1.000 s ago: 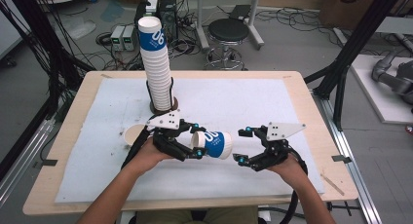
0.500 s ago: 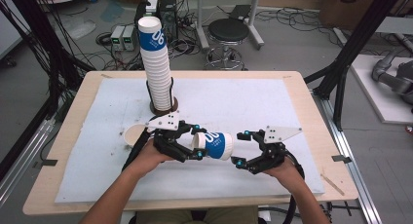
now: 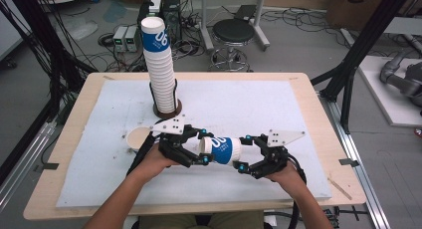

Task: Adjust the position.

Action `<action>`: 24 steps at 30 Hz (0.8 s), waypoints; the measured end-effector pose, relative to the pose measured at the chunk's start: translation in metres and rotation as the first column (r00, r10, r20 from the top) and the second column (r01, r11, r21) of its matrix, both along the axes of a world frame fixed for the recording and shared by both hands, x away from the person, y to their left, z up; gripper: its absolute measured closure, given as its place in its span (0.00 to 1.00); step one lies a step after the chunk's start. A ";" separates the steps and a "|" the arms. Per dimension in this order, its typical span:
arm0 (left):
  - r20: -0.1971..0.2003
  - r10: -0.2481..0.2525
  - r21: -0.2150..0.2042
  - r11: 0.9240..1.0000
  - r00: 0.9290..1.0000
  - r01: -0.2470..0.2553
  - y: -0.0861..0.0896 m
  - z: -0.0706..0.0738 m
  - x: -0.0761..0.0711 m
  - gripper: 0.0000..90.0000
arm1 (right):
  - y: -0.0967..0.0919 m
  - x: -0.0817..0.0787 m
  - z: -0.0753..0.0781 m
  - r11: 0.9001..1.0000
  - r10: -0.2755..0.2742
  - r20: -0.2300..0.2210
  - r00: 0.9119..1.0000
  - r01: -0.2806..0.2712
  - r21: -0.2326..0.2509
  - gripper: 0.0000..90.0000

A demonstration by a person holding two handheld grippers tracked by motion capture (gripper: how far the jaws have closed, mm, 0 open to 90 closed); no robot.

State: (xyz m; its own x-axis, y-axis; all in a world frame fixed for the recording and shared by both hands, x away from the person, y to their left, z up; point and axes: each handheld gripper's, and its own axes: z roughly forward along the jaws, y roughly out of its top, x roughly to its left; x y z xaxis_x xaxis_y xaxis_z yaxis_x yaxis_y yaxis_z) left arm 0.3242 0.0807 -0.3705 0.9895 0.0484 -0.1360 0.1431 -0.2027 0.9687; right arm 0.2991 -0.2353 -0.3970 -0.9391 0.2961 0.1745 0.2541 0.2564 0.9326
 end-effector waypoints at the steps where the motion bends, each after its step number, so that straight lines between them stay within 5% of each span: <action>1: -0.001 -0.004 -0.004 1.000 1.000 0.004 0.000 0.000 0.000 0.34 | 0.000 0.000 0.000 1.000 0.008 -0.001 1.000 -0.008 0.006 0.16; 11: -0.004 -0.056 -0.047 0.997 0.998 0.056 -0.004 -0.001 -0.001 0.34 | 0.004 0.001 -0.002 0.994 0.089 -0.002 0.996 -0.088 0.069 0.16; 24: 0.011 -0.066 -0.048 0.997 0.998 0.066 -0.003 -0.004 -0.003 0.35 | 0.006 -0.001 -0.001 0.992 0.116 0.022 0.993 -0.117 0.053 0.28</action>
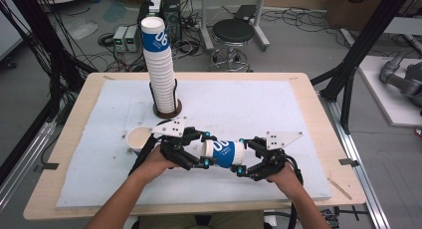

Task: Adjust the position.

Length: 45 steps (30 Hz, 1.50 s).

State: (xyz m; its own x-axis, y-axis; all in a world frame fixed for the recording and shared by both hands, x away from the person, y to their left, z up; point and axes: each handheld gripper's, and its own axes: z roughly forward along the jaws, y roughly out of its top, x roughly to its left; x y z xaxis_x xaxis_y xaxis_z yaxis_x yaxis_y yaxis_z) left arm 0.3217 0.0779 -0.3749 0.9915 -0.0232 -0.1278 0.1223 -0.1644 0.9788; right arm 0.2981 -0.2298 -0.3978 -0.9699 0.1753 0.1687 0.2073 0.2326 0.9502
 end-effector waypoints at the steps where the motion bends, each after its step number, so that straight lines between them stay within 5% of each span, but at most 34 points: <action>1: 0.003 -0.003 -0.002 1.000 1.000 0.003 0.001 0.000 0.000 0.35 | 0.000 0.000 0.000 1.000 0.000 0.009 1.000 0.000 -0.001 0.29; 11: 0.028 0.021 0.032 0.999 0.999 -0.022 0.001 -0.004 -0.005 0.35 | -0.002 0.000 0.003 1.000 0.012 0.036 0.999 -0.011 -0.028 0.37; 15: 0.011 0.068 0.072 0.995 0.998 -0.069 -0.001 -0.004 -0.007 0.23 | -0.002 -0.001 0.004 1.000 0.017 0.036 0.999 -0.016 -0.027 0.38; 23: 0.016 0.115 0.116 0.986 0.993 -0.116 0.003 -0.002 -0.008 0.18 | -0.006 0.000 0.007 0.999 0.011 0.040 0.999 -0.009 -0.048 0.38; 28: 0.080 0.151 0.173 0.971 0.985 -0.163 0.010 0.010 -0.010 0.18 | -0.011 0.001 0.011 0.997 -0.011 0.049 0.999 0.015 -0.075 0.38; 32: 0.097 0.146 0.190 0.968 0.984 -0.163 0.011 0.019 -0.011 0.18 | -0.013 0.003 0.012 0.994 -0.020 0.049 0.999 0.025 -0.104 0.38; 37: 0.102 0.137 0.209 0.965 0.985 -0.156 0.010 0.026 -0.010 0.18 | -0.010 0.003 0.017 0.988 -0.011 0.064 0.998 0.021 -0.150 0.38; 45: 0.129 0.094 0.275 0.953 0.987 -0.127 0.003 0.036 -0.008 0.18 | -0.005 0.006 0.036 0.963 0.001 0.098 0.995 0.026 -0.270 0.38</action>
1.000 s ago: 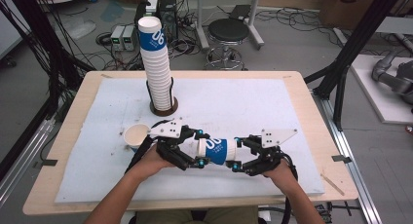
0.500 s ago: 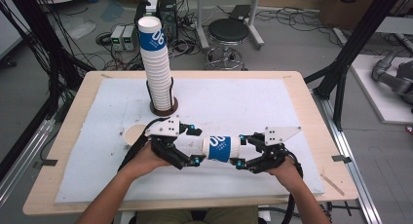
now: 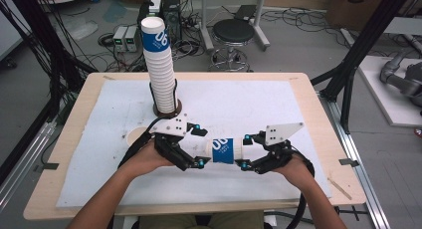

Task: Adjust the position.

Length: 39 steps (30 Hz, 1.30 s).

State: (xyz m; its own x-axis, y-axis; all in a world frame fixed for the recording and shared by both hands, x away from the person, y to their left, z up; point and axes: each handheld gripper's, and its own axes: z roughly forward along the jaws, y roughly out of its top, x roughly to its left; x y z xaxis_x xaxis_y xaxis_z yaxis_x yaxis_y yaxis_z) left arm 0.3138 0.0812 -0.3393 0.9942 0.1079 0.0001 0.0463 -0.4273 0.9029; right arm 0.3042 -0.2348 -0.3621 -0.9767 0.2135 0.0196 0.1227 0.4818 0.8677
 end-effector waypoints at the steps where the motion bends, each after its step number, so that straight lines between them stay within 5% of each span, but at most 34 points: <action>1: -0.001 0.000 0.007 1.000 1.000 0.000 -0.002 0.001 0.000 0.18 | 0.001 0.000 0.002 1.000 0.002 0.001 1.000 -0.001 -0.011 0.38; 9: 0.018 -0.026 0.102 0.994 0.999 0.025 -0.014 0.004 0.001 0.18 | 0.015 0.004 0.021 0.990 0.033 0.033 0.999 -0.028 -0.139 0.38; 16: 0.024 -0.034 0.163 0.986 0.999 0.030 -0.024 0.005 0.003 0.19 | 0.029 0.006 0.032 0.968 0.060 0.046 0.997 -0.047 -0.247 0.38; 25: 0.007 -0.036 0.233 0.972 0.999 0.033 -0.033 0.002 0.006 0.19 | 0.041 0.007 0.039 0.948 0.088 0.044 0.995 -0.070 -0.312 0.37; 39: -0.025 -0.064 0.325 0.943 0.998 0.068 -0.045 -0.008 0.006 0.26 | 0.054 0.004 0.041 0.899 0.126 0.039 0.991 -0.097 -0.427 0.36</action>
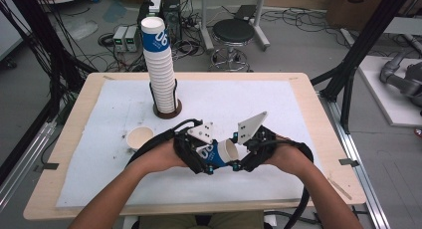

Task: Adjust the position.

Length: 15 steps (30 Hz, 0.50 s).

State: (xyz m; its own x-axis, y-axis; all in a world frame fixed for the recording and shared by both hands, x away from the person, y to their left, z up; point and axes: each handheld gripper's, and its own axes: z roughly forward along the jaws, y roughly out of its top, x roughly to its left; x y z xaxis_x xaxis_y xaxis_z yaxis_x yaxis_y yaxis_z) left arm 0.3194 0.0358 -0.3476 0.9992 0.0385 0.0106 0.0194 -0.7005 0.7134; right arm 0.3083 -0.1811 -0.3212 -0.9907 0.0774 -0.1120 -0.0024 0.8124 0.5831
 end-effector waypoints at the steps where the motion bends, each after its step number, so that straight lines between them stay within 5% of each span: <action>1: 0.000 -0.006 0.011 1.000 1.000 0.006 -0.001 0.000 0.000 0.27 | 0.001 0.000 -0.001 1.000 0.001 0.003 1.000 -0.001 -0.008 0.36; 8: -0.007 -0.018 0.060 0.998 1.000 0.019 -0.005 -0.005 0.000 0.30 | 0.009 -0.002 -0.003 0.998 0.018 0.007 1.000 -0.017 -0.063 0.36; 15: -0.022 -0.020 0.057 0.998 1.000 0.021 -0.010 -0.012 -0.002 0.34 | 0.012 -0.002 -0.004 0.996 0.026 0.001 1.000 -0.026 -0.089 0.36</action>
State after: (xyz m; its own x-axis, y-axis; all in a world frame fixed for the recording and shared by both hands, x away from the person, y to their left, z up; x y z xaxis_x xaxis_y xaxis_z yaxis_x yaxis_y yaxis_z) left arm 0.3174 0.0261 -0.3593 0.9998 0.0177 -0.0090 0.0192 -0.7402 0.6721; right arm 0.3063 -0.1691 -0.3248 -0.9920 0.0416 -0.1191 -0.0250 0.8607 0.5085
